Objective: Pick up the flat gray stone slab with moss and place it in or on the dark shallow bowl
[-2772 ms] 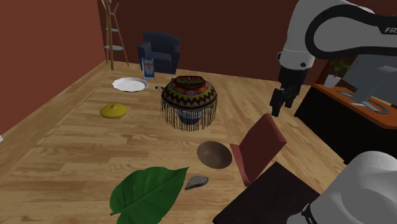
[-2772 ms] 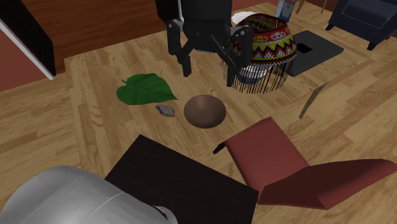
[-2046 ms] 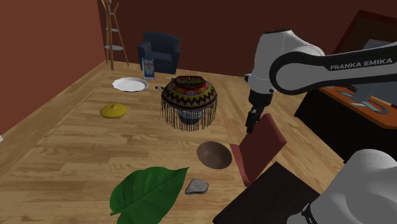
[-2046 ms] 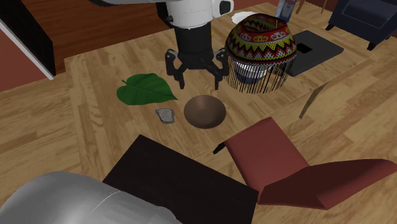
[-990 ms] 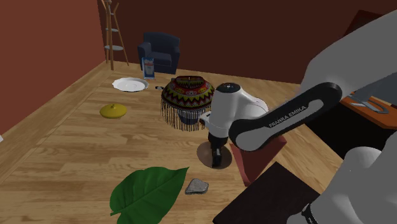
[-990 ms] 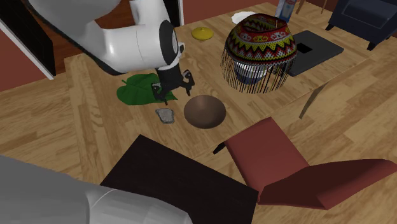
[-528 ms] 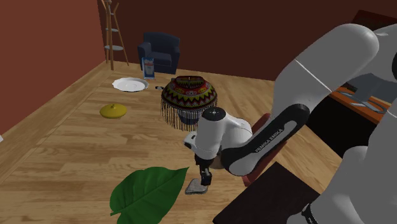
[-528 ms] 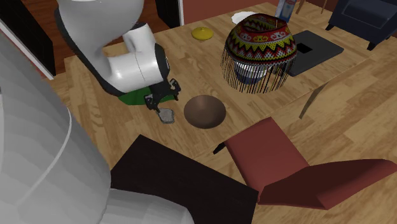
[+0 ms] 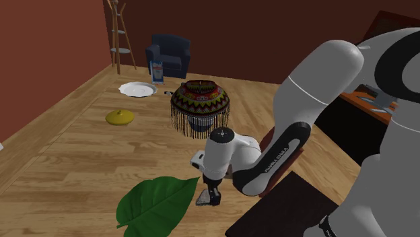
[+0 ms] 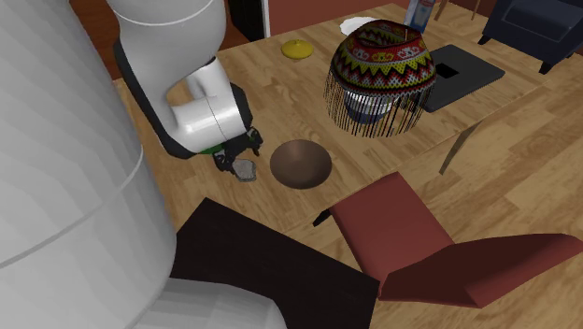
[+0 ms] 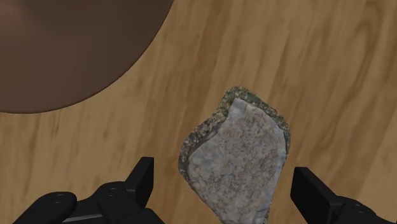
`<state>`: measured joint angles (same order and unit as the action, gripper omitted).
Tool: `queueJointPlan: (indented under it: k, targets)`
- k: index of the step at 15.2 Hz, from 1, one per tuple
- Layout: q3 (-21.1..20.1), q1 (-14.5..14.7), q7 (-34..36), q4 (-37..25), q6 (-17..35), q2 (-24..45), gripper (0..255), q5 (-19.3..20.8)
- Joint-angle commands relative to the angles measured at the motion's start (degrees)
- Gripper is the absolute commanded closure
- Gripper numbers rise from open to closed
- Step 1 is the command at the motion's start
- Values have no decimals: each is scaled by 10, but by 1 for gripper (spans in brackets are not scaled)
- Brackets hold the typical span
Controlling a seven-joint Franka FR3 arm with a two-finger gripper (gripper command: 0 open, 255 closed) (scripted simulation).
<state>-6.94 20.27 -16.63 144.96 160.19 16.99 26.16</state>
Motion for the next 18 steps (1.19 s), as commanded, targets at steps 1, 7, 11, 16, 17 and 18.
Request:
queueJointPlan:
  k: [1,7,11,16,17,18]
  targets:
    - [7,5,9,-6,8,14,0,10]
    - [7,5,9,-6,8,14,0,10]
    - [6,5,9,-6,7,13,255,9]
    - [6,6,9,-6,7,13,255,9]
    - [6,6,9,-6,7,13,255,9]
    - [7,5,9,-6,8,14,255,10]
